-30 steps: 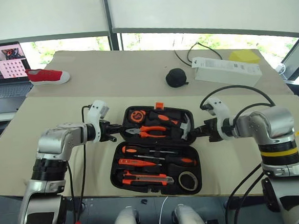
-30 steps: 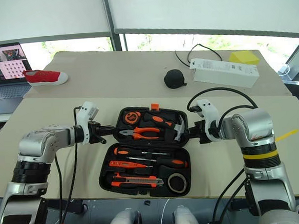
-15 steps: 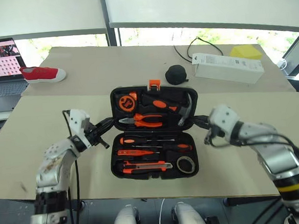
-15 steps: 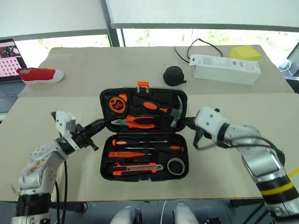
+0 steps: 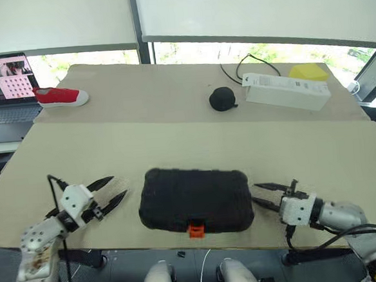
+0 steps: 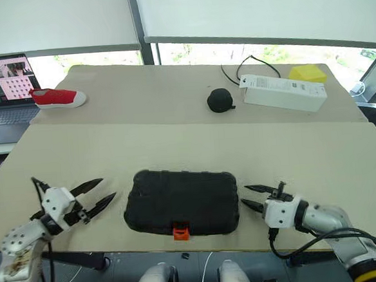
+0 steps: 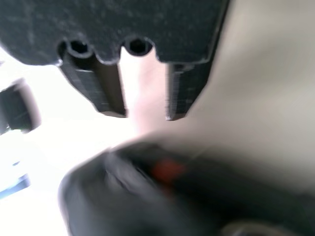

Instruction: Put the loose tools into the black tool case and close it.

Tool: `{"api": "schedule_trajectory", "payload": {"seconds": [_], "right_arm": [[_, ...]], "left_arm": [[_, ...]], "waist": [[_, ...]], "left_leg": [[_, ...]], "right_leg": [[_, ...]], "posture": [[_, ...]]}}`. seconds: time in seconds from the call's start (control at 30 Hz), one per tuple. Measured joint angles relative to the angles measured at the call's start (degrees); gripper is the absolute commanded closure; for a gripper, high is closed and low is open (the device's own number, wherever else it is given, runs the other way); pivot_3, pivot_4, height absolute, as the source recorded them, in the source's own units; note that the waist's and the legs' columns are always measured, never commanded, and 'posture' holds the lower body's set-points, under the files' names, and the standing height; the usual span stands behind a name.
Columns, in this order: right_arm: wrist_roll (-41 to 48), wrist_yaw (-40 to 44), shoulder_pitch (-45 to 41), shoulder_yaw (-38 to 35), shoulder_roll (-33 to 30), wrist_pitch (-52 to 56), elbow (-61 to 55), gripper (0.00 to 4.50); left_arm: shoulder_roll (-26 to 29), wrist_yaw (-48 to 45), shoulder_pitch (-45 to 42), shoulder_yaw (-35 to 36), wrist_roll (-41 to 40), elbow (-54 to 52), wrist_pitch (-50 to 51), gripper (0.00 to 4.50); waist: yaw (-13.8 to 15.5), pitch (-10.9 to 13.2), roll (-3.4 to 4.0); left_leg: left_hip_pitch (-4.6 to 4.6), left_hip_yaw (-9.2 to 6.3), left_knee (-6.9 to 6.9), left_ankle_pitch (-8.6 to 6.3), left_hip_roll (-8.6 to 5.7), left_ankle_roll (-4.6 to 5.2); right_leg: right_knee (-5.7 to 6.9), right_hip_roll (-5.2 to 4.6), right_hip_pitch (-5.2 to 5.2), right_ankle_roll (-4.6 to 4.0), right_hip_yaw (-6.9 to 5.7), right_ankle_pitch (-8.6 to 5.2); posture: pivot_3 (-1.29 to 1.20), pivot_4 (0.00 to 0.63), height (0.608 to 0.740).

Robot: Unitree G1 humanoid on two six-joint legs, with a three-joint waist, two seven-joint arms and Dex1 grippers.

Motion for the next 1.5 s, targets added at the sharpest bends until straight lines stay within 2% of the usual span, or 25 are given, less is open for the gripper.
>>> {"api": "schedule_trajectory", "payload": {"seconds": [0.1, 0.13, 0.17, 0.2, 0.33, 0.37, 0.43, 0.57, 0.77, 0.87, 1.0, 1.3, 1.4, 1.5], "right_arm": [[4.35, 1.79, 4.22, -2.55, -1.89, 2.39, -2.99, 1.75], [6.77, 2.72, 5.78, -3.29, -2.17, 4.10, -4.22, 2.27], [9.92, 4.06, 7.55, -3.88, -2.51, 6.65, -6.16, 2.58], [13.67, 5.84, 9.97, -4.58, -3.26, 9.67, -9.10, 2.87], [23.38, 12.20, 18.04, -5.53, -7.48, 20.06, -21.57, 4.26], [24.89, 13.32, 19.69, -5.38, -8.12, 23.20, -25.09, 4.50], [25.25, 14.57, 21.20, -4.79, -8.52, 26.05, -28.45, 4.50], [21.52, 16.38, 21.36, 0.44, -7.45, 30.14, -32.46, 4.50], [17.04, 15.17, 12.78, 7.31, -1.46, 38.43, -34.02, 4.50], [14.91, 14.48, 9.21, 9.51, 2.41, 40.74, -32.66, 4.50], [13.39, 13.71, 4.71, 9.47, 3.98, 42.14, -30.10, 4.50], [10.74, 13.42, -8.86, 8.80, 8.20, 41.98, -17.42, 4.50], [10.55, 12.71, -13.66, 8.54, 10.83, 40.67, -10.76, 4.50], [10.52, 11.68, -16.61, 7.33, 12.09, 39.79, -5.60, 4.50]], "left_arm": [[2.26, -1.09, -0.39, 0.69, -1.53, 0.11, 3.74, 1.06], [2.35, -1.47, -1.39, 0.50, -1.89, 0.26, 5.05, 1.06], [2.37, -1.81, -3.00, 0.04, -2.00, 0.42, 6.48, 1.61], [2.38, -2.12, -5.29, -1.04, -1.98, 0.71, 8.00, 1.79], [2.29, -3.68, -14.46, -5.38, -1.81, 1.75, 12.98, 3.35], [2.09, -4.12, -16.83, -6.89, -1.48, 2.00, 14.04, 3.75], [1.72, -5.11, -19.39, -8.88, -1.01, 2.69, 15.02, 4.43], [0.86, -8.86, -25.84, -14.79, 1.22, 6.97, 16.30, 4.43], [-0.08, -12.48, -32.85, -18.24, 5.28, 17.32, 13.20, 4.43], [-0.44, -16.98, -33.72, -20.09, 5.45, 19.67, 13.51, 4.43], [0.02, -19.38, -33.57, -20.02, 5.34, 20.22, 14.33, 4.43], [1.72, -18.17, -22.38, -15.31, 1.80, 9.54, 20.54, 4.43], [0.19, -15.17, -17.72, -11.87, -1.85, 3.16, 23.73, 4.43], [-1.16, -12.99, -14.62, -11.34, -4.11, -1.79, 26.78, 4.43]], "waist": [[0.02, 0.00, 0.00], [0.09, 0.00, 0.00], [0.30, 0.00, 0.00], [0.58, 0.01, 0.00], [0.75, -0.01, -0.04], [0.69, -0.02, -0.05], [0.27, -0.02, -0.05], [0.01, 0.01, -0.13], [-0.16, 0.02, -0.19], [-0.15, 0.04, -0.24], [-0.24, 0.05, -0.25], [-0.35, 0.07, -0.22], [-0.29, 0.09, -0.21], [-0.08, 0.16, -0.19]], "left_leg": [[0.04, 0.01, 0.00, 0.00, 0.01, 0.00], [0.02, 0.01, 0.00, 0.00, 0.00, 0.00], [0.02, 0.02, 0.00, 0.00, 0.00, 0.00], [0.01, 0.02, 0.01, 0.00, -0.01, 0.00], [-0.01, 0.06, 0.02, 0.00, 0.00, 0.00], [-0.01, 0.05, 0.02, 0.00, 0.00, 0.00], [0.00, 0.05, 0.01, 0.00, -0.01, -0.01], [-0.07, 0.15, 0.02, 0.00, -0.11, -0.01], [-0.17, 0.14, 0.05, 0.00, -0.11, -0.01], [-0.27, 0.15, 0.06, 0.00, -0.13, -0.01], [-0.31, 0.14, 0.10, 0.00, -0.12, 0.00], [-0.53, 0.07, 0.10, 0.00, -0.04, -0.01], [-0.63, 0.01, 0.12, 0.00, 0.00, -0.01], [-0.80, -0.04, 0.16, 0.01, -0.06, -0.01]], "right_leg": [[0.01, 0.01, 0.02, -0.02, -0.02, -0.01], [0.01, 0.00, 0.03, -0.01, -0.03, -0.01], [0.01, 0.02, 0.03, -0.01, -0.03, 0.00], [0.01, 0.02, 0.04, -0.01, -0.03, 0.00], [0.01, 0.09, 0.04, 0.00, -0.03, 0.00], [0.01, 0.10, 0.03, 0.00, -0.03, 0.00], [0.00, 0.12, 0.02, 0.00, 0.00, 0.00], [0.00, 0.23, -0.03, 0.00, -0.02, -0.01], [0.01, 0.28, -0.11, -0.01, -0.03, -0.02], [0.00, 0.26, -0.18, 0.00, -0.03, -0.02], [0.04, 0.26, -0.24, 0.00, -0.03, -0.01], [0.17, 0.27, -0.56, -0.06, -0.01, 0.03], [0.20, 0.22, -0.72, -0.06, 0.02, 0.04], [0.21, 0.19, -0.82, -0.02, -0.01, 0.06]], "posture": [[0.00, 0.150, 0.740], [0.00, 0.150, 0.740], [0.00, 0.150, 0.740], [0.00, 0.150, 0.740], [0.00, 0.150, 0.740], [0.00, 0.150, 0.740], [0.00, 0.150, 0.740], [0.00, 0.150, 0.740], [0.00, 0.150, 0.740], [0.00, 0.150, 0.740], [0.00, 0.150, 0.740], [0.00, 0.150, 0.740], [0.00, 0.150, 0.740], [0.00, 0.150, 0.740]]}}
